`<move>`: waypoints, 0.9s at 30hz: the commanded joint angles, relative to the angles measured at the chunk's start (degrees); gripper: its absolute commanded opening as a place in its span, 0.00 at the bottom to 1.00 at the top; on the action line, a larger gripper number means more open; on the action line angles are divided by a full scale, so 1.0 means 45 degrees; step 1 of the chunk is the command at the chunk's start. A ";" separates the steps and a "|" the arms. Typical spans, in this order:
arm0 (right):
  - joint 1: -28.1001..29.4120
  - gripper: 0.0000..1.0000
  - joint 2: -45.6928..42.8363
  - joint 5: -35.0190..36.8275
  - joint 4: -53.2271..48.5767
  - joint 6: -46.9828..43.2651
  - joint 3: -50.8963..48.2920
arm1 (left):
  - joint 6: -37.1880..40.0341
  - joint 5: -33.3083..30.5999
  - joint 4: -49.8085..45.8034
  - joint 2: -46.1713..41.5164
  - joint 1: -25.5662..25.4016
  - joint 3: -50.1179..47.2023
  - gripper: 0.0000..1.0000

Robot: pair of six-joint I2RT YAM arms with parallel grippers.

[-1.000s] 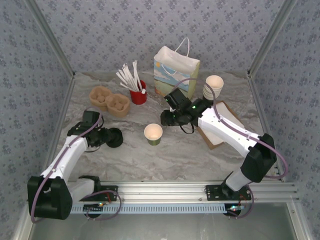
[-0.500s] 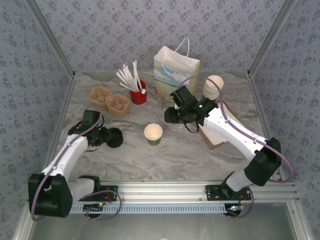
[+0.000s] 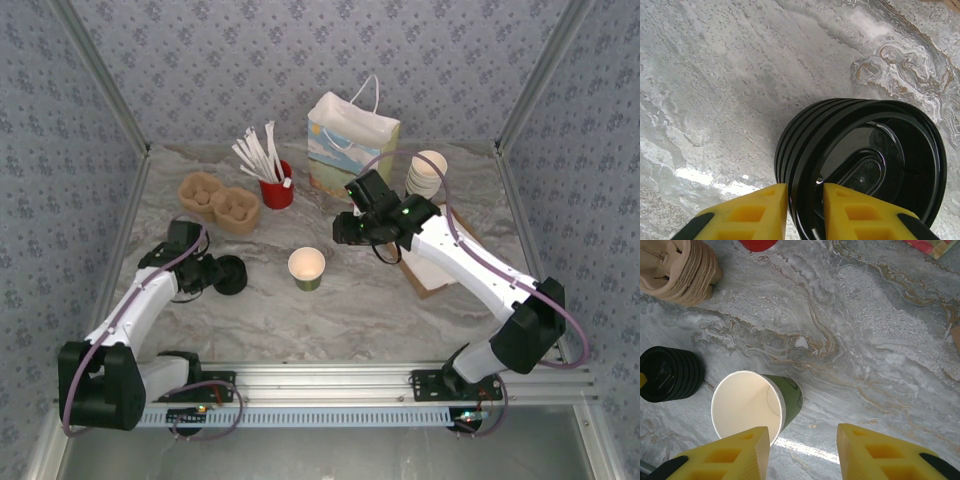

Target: Pack the takeout coffee

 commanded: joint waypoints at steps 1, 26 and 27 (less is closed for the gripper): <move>-0.0106 0.42 -0.0458 -0.0056 -0.0066 -0.0160 -0.0117 | 0.0001 0.0132 -0.0041 -0.0018 -0.0058 0.0071 0.24; -0.0809 0.42 -0.1226 -0.1082 0.1015 -0.0285 -0.0809 | 0.0256 -0.0178 -0.1115 -0.0383 -0.0074 0.0723 0.40; -0.0816 0.42 -0.1226 -0.1082 0.1019 -0.0295 -0.0822 | 0.0257 -0.0216 -0.1071 -0.0389 -0.0076 0.0698 0.40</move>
